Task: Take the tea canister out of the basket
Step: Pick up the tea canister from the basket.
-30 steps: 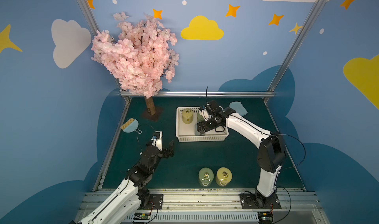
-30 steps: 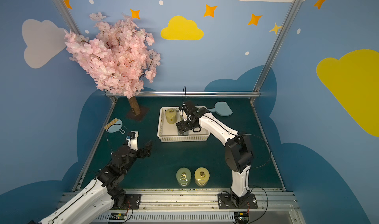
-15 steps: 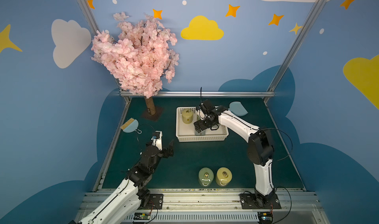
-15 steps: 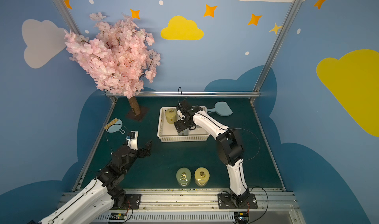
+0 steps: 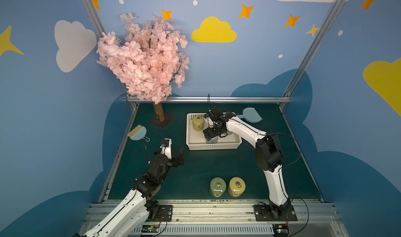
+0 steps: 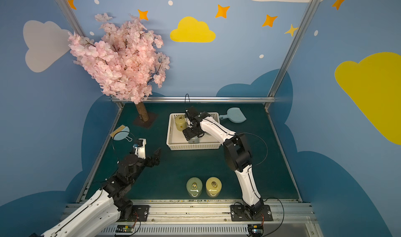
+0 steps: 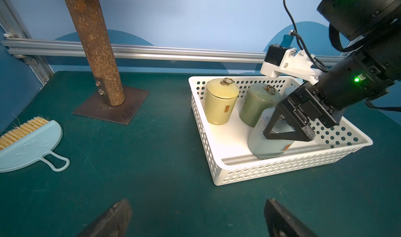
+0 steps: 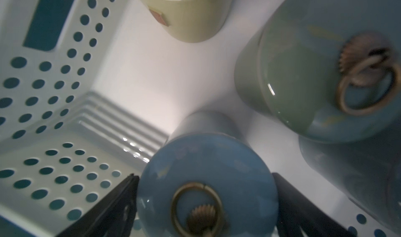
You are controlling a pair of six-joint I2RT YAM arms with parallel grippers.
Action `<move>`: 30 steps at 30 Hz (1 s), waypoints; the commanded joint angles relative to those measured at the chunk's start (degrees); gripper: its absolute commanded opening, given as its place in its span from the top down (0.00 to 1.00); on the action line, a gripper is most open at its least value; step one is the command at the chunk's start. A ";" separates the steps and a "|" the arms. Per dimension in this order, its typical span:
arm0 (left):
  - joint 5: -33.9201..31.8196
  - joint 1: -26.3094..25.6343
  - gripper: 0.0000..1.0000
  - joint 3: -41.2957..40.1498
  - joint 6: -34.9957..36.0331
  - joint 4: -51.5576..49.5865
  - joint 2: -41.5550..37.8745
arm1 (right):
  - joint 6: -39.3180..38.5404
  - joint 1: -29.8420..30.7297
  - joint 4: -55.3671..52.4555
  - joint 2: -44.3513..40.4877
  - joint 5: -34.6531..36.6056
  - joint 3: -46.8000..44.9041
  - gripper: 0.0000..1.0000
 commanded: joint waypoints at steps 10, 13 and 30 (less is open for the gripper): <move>-0.58 0.27 0.00 -0.42 0.71 0.71 -0.52 | -1.23 0.39 -3.72 1.07 1.95 2.28 0.25; -0.58 0.27 0.00 -0.34 0.84 0.71 -0.60 | -1.53 0.32 -4.32 0.67 2.17 2.59 0.33; -0.60 0.27 0.00 -0.88 0.76 0.62 -2.12 | -2.17 1.08 -8.92 -3.34 5.16 8.33 0.40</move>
